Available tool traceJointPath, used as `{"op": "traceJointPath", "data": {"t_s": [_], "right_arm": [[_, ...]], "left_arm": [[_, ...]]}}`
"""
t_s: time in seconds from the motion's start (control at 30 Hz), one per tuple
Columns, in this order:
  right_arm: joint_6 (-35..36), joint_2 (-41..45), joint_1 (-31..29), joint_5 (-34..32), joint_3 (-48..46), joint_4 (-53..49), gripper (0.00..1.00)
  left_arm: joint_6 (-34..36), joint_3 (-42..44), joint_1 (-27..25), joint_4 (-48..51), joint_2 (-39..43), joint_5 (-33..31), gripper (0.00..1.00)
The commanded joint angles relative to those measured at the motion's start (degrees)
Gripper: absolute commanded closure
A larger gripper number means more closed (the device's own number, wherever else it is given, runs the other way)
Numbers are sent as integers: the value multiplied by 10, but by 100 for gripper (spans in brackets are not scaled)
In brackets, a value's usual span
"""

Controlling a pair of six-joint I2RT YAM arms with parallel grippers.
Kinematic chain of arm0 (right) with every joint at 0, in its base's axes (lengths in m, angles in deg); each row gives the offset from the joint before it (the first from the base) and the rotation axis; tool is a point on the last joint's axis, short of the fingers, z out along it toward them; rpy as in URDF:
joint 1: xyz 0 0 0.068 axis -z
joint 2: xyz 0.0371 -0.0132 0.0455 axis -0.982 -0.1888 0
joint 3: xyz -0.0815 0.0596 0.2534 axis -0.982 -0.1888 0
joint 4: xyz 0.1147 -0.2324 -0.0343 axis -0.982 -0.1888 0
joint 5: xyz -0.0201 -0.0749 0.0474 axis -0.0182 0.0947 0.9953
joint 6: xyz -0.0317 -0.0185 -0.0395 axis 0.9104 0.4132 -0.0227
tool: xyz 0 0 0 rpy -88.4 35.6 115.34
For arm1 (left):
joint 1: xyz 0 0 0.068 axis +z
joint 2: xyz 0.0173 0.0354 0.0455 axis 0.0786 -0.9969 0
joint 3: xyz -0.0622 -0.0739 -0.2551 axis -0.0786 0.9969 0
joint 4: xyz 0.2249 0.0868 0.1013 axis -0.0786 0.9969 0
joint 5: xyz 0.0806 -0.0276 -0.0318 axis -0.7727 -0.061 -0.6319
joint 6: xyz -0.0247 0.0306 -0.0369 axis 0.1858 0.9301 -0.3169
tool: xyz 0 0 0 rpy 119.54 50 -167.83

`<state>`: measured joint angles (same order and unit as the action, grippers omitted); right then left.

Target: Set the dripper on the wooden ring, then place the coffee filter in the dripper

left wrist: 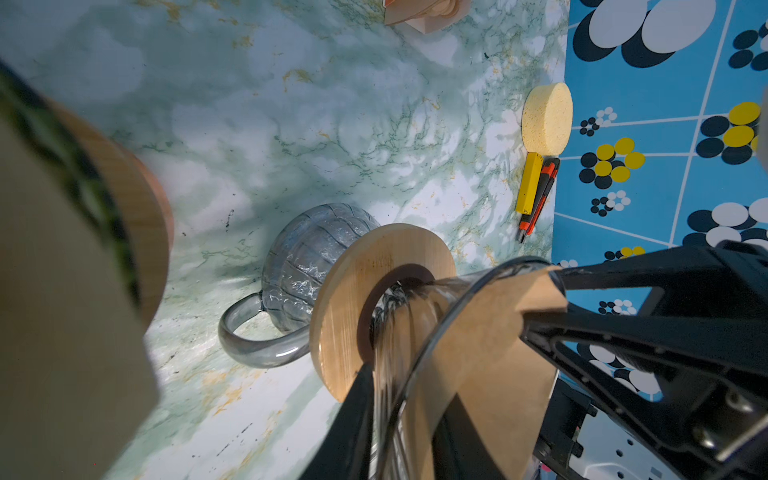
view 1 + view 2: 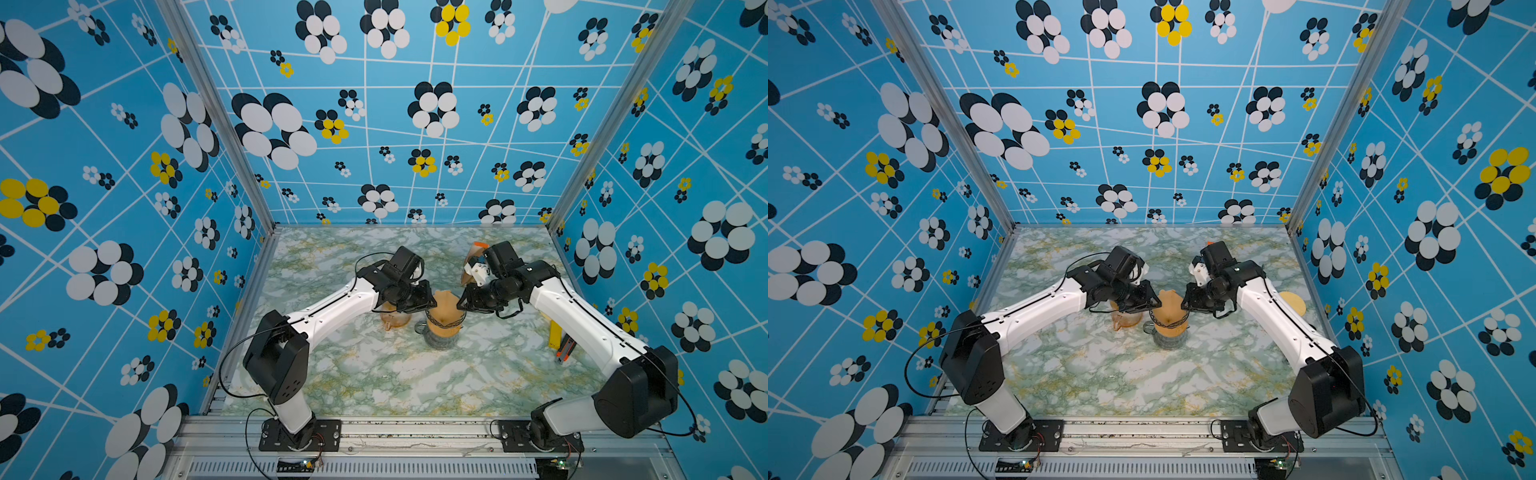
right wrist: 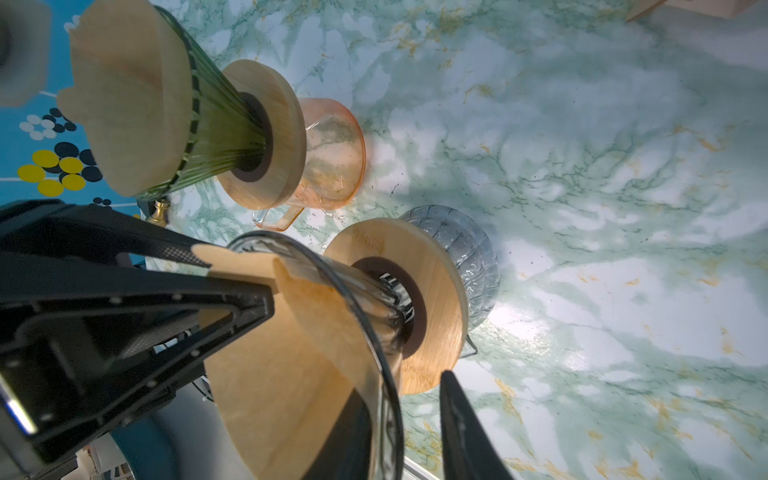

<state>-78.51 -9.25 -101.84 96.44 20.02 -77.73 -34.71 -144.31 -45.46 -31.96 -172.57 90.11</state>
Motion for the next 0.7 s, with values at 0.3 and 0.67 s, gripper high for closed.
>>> {"op": "traceJointPath", "data": {"t_s": [0.3,0.67], "right_arm": [[34,20,-1,23,8,-25,55],[36,-8,-32,-23,26,-41,44]], "left_arm": [[27,-32,-4,36,1,5,70],[38,-49,-14,54,-23,-4,69]]}}
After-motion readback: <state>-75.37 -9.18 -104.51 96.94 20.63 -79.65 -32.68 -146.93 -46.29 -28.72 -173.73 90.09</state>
